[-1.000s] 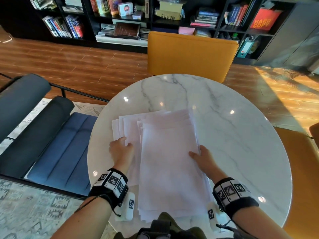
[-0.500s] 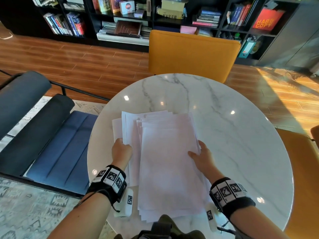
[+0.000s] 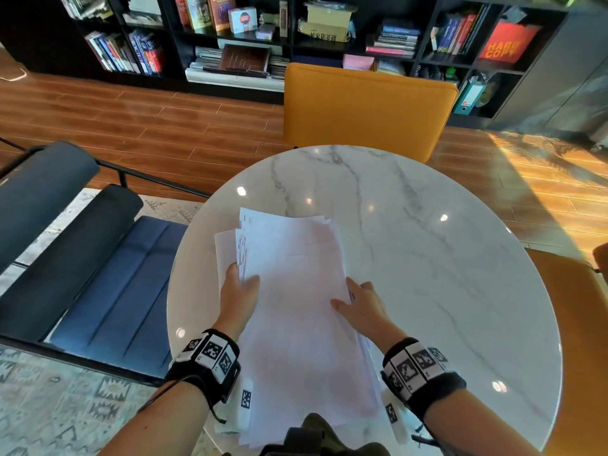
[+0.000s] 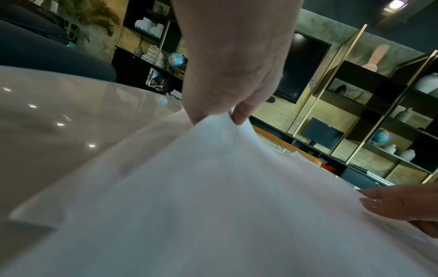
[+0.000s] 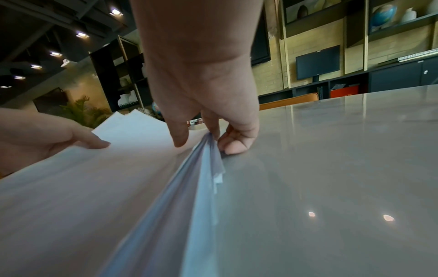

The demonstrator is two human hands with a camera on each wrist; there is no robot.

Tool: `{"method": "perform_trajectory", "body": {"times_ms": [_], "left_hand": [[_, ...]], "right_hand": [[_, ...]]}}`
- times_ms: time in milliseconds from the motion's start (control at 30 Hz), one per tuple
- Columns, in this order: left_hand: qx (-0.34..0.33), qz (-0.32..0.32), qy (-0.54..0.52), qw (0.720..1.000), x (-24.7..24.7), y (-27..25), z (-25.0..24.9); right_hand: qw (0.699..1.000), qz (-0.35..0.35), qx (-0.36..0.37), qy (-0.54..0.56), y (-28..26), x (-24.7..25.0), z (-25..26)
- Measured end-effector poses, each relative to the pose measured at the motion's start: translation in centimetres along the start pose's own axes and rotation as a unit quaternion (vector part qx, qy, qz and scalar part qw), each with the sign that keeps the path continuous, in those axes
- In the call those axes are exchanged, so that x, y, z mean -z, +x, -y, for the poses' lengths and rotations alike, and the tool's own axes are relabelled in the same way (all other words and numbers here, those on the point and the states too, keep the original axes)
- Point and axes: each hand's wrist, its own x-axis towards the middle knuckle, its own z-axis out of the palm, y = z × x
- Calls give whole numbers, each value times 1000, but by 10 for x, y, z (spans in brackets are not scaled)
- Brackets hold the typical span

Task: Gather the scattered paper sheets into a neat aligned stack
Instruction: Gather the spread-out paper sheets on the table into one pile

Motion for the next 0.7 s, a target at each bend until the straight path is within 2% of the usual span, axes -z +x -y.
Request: {"method": "perform_trajectory", "body": {"times_ms": [133, 233, 333, 433, 600, 700], "left_hand": [[-27, 19, -59, 998, 3, -7, -10], [-29, 57, -102, 993, 3, -9, -17], [-8, 87, -131, 987, 1, -7, -24], [1, 88, -129, 988, -2, -2, -30], [1, 79, -89, 993, -2, 2, -36], [32, 18, -55, 998, 5, 7, -27]], "right_hand": [[999, -37, 14, 17, 4, 5, -8], [986, -91, 12, 137, 7, 11, -18], [943, -78, 5, 322, 4, 13, -29], [902, -54, 0, 428, 0, 20, -29], [890, -76, 1, 449, -3, 28, -21], [892, -84, -11, 444, -3, 24, -22]]}}
